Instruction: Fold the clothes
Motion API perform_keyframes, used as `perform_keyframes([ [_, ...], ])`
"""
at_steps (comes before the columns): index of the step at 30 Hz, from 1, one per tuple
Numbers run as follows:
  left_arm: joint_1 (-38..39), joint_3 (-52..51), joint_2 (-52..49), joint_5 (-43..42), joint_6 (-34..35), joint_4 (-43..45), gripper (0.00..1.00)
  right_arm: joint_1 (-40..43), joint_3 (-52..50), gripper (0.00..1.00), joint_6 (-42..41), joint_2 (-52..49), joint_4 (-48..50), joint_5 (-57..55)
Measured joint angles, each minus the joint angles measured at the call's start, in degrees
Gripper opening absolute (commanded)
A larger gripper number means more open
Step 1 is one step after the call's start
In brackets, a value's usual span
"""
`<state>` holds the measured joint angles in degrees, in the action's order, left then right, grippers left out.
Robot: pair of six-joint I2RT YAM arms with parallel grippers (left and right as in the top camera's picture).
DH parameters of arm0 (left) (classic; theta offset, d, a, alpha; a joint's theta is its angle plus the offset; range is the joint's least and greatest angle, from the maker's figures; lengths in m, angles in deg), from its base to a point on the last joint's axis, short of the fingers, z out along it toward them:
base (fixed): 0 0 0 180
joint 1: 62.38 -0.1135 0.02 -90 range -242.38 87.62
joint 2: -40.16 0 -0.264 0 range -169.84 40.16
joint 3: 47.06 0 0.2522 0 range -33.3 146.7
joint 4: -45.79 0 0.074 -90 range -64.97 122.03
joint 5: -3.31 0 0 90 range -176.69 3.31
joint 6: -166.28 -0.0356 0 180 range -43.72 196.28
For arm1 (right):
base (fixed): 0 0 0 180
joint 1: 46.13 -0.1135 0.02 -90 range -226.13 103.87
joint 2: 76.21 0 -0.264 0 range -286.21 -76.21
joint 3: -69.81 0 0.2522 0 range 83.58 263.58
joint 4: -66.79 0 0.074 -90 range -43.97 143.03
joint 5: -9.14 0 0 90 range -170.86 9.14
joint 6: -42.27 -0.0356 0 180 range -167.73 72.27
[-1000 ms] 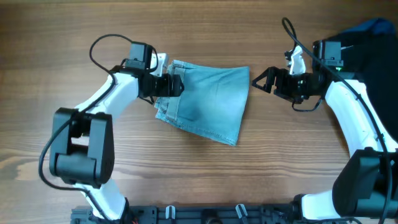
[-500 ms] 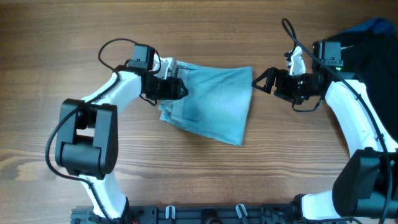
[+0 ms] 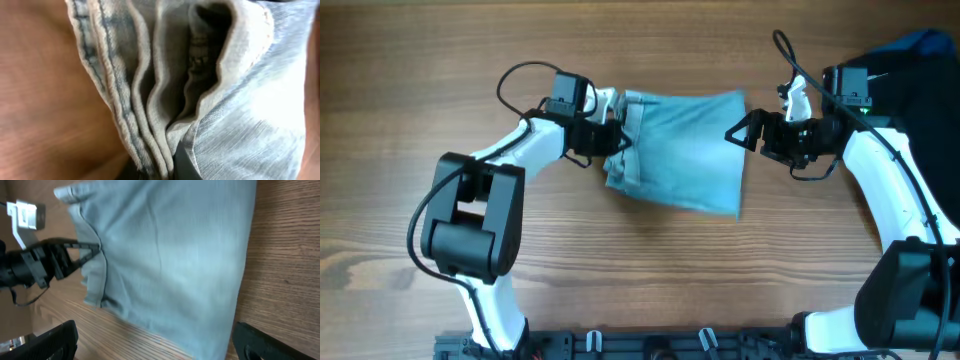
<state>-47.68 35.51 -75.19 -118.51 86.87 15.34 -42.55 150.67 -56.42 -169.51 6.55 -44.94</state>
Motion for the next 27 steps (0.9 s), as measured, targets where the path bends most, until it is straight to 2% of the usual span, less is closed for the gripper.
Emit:
perform_keyframes([
  [5, -2.56, -0.22, -0.26, 2.12, 8.02, 9.14, 0.04, 0.0, 0.0, 0.99, 0.0, 0.0, -0.72, 0.0],
  [9, -8.9, -0.22, -0.37, 8.74, 16.37, 15.8, 0.04, 0.0, 0.0, 1.0, 0.0, -0.02, -1.33, 0.0],
  [14, -18.73, -0.24, -1.27, 14.27, 22.77, 22.75, 0.04, 0.0, 0.0, 0.99, 0.02, -0.02, -1.73, 0.0],
  [22, -30.01, -0.24, -1.86, 17.81, 27.47, 22.82, 0.04, 0.0, 0.0, 0.99, 0.0, -0.02, -2.38, 0.0],
  [27, -34.14, -0.22, -1.86, 21.88, 33.22, 17.03, 0.04, 0.0, 0.0, 1.0, 0.0, 0.0, -2.36, 0.0],
])
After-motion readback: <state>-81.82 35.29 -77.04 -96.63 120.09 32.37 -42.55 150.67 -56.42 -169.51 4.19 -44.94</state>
